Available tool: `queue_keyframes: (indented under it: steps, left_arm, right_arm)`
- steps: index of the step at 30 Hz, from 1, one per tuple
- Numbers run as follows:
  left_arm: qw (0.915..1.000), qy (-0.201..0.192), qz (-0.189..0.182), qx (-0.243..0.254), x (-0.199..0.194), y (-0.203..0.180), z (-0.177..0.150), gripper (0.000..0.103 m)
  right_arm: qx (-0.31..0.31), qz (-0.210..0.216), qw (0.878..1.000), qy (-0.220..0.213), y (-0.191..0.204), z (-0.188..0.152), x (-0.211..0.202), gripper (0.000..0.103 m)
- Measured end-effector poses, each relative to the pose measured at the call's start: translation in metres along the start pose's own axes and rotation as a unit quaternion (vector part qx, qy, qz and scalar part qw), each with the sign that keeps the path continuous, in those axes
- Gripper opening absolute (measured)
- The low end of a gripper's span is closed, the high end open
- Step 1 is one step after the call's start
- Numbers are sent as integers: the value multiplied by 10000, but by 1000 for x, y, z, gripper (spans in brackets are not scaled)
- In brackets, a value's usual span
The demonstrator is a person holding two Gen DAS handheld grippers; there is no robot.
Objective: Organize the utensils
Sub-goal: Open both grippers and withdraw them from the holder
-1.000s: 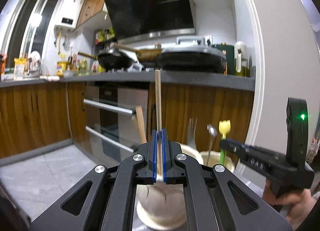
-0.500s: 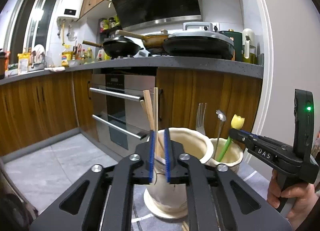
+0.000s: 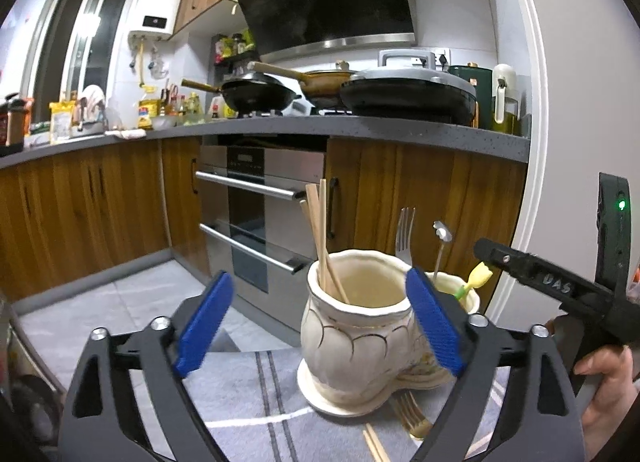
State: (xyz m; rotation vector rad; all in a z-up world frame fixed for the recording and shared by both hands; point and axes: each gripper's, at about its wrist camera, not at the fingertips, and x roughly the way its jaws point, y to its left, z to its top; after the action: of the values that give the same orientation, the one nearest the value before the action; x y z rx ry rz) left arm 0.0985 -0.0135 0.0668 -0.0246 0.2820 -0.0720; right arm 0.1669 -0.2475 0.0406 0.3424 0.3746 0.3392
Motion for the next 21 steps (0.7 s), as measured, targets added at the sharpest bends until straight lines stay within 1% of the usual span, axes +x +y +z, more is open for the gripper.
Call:
queue_keyframes:
  steps: [1, 2, 4, 9, 14, 21]
  left_arm:
    - [10000, 5, 3, 8, -1, -1, 0, 93]
    - [10000, 4, 21, 12, -4, -2, 0, 94]
    - [10000, 12, 46, 33, -8, -4, -1, 97]
    - [9996, 213, 113, 163, -18, -7, -7, 98]
    - [9989, 395, 106, 206, -33, -7, -18, 98]
    - [9962, 842, 53, 209, -47, -7, -45, 98]
  right_arm:
    - [-1, 6, 10000, 5, 0, 1, -3, 97]
    - [-6, 14, 10000, 9, -1, 1, -7, 98]
    - [-42, -1, 10000, 54, 0, 1, -14, 98]
    - [-165, -51, 9997, 184, 2, -5, -31, 98]
    - [-407, -112, 9983, 403, 5, -21, -43, 98]
    - [-707, -75, 9943, 798, 12, -51, -52, 98]
